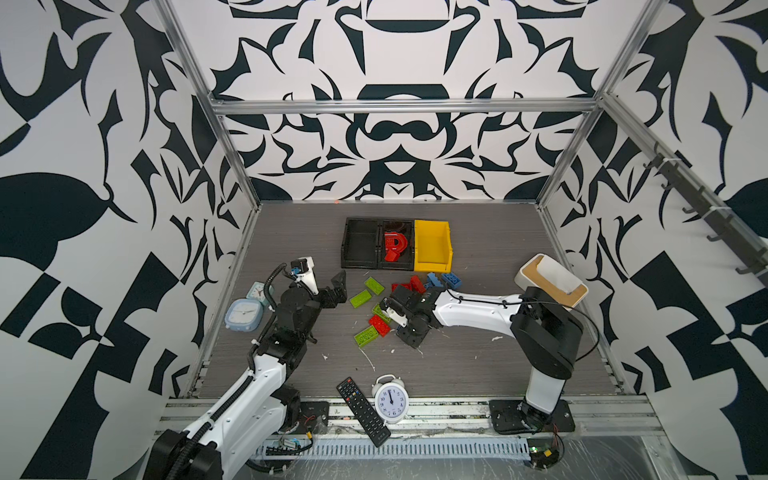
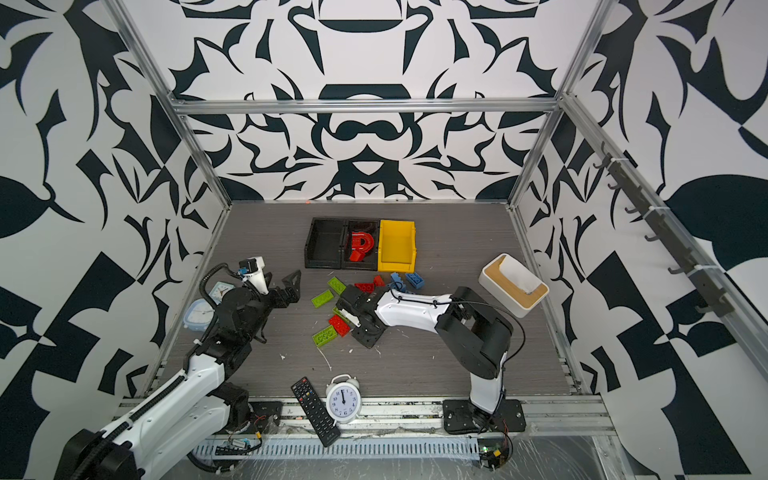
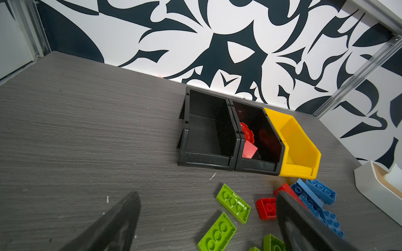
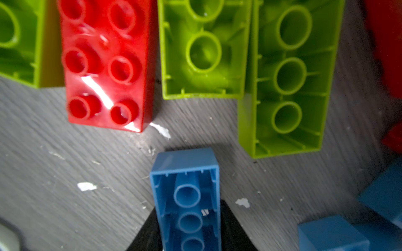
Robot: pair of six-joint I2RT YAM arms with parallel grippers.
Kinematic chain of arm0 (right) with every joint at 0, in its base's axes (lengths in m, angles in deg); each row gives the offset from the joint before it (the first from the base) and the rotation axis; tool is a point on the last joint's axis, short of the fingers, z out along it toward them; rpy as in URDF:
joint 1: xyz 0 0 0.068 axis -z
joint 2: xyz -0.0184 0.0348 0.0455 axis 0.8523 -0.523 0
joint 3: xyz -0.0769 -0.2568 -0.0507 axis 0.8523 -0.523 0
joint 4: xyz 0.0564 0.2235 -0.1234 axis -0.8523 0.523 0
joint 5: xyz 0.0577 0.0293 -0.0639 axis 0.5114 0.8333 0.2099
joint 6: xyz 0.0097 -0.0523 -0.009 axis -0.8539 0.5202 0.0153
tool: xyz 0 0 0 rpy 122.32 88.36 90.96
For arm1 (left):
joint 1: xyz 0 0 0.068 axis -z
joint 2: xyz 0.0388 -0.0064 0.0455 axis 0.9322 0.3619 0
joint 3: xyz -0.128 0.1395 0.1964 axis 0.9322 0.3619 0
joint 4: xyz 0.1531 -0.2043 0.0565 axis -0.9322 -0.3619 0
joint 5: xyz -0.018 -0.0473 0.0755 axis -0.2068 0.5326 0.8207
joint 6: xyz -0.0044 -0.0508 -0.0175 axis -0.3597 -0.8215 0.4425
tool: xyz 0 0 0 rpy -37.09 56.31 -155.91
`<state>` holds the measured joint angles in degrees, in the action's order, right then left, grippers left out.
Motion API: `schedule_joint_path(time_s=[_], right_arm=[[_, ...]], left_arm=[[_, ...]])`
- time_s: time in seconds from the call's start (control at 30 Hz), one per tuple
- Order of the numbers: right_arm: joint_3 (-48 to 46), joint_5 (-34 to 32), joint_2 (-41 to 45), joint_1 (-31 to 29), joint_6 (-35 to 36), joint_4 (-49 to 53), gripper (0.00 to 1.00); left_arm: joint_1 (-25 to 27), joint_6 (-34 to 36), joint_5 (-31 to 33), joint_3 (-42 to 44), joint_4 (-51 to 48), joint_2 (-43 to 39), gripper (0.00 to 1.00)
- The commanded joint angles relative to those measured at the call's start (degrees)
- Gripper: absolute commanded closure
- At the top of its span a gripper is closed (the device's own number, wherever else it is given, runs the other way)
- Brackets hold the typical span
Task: Sort the legos into containers by color
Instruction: 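Move the right gripper back over the pile toward a blue brick, then lower the right gripper and grasp the blue 2x4 brick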
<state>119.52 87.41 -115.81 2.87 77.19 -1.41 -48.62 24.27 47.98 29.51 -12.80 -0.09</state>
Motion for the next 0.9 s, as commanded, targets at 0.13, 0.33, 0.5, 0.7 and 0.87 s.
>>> schedule_joint_path(time_s=[0.13, 0.33, 0.5, 0.7, 0.87], right_arm=[[-1.55, -0.37, 2.20, -0.26, -1.25, -1.16, 0.69], [-2.62, 0.70, 6.57, -0.14, -2.01, -3.15, 0.80], [-3.13, 2.45, 10.70, 1.13, -2.75, -4.80, 0.81], [-3.33, 6.72, 16.58, 6.77, -3.39, -7.89, 0.81], [-2.19, 6.81, 19.76, 12.56, -5.52, -12.48, 0.81]], left_arm=[[-0.23, -0.18, -0.50, -0.19, 0.33, -0.36, 0.00], [-0.21, -0.14, -0.48, -0.22, 0.17, -0.61, 0.00], [-0.21, -0.18, -0.48, -0.20, 0.20, -0.53, 0.00], [-0.21, -0.34, -0.86, -0.27, 0.33, -0.26, 0.00], [-0.21, -0.52, -0.67, -0.33, 0.51, 0.26, 0.00]])
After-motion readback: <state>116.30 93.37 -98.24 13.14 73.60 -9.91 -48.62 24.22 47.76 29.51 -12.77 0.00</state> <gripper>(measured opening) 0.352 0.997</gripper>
